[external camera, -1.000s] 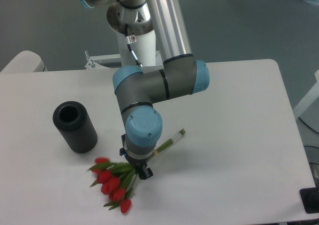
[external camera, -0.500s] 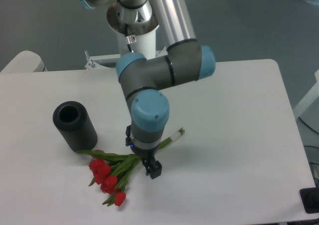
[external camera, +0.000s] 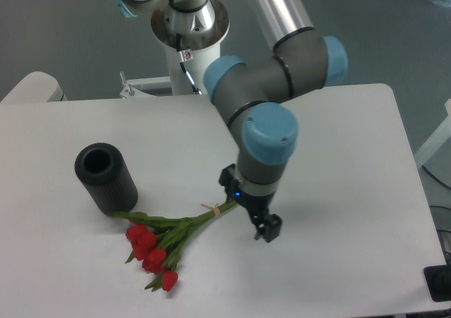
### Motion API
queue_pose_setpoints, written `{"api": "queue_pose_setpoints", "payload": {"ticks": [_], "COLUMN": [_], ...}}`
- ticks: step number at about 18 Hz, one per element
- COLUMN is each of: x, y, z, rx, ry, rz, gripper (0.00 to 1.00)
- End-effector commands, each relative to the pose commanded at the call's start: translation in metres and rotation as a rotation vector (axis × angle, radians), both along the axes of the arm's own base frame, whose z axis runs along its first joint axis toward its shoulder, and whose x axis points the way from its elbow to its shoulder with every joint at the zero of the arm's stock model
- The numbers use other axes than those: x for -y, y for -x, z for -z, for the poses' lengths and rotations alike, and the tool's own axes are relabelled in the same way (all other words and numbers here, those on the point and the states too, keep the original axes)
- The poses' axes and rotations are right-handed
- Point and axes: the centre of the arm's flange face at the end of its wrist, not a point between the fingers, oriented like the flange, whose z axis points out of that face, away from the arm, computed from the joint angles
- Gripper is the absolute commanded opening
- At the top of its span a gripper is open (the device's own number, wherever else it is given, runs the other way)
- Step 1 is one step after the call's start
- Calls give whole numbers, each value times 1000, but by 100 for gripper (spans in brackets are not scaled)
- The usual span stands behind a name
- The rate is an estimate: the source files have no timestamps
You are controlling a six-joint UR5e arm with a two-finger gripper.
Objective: Place the flowers on the table
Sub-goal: 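Raise the open gripper and withdraw it away from the tulips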
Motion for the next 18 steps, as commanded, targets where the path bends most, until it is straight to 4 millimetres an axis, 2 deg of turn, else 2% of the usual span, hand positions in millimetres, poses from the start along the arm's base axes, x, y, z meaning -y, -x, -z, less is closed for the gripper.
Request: {"api": "queue_pose_setpoints", "payload": {"ticks": [2,6,10,13,18], "x": [9,1,17,22,23], "y": [16,44,67,74,73], "z": [2,7,15,18,23], "rx": [-17,-20,-15,-15,-11], "ry": [17,18,42,42,46], "rz": [10,19,52,50,51], "gripper": [100,100,100,100,100]}}
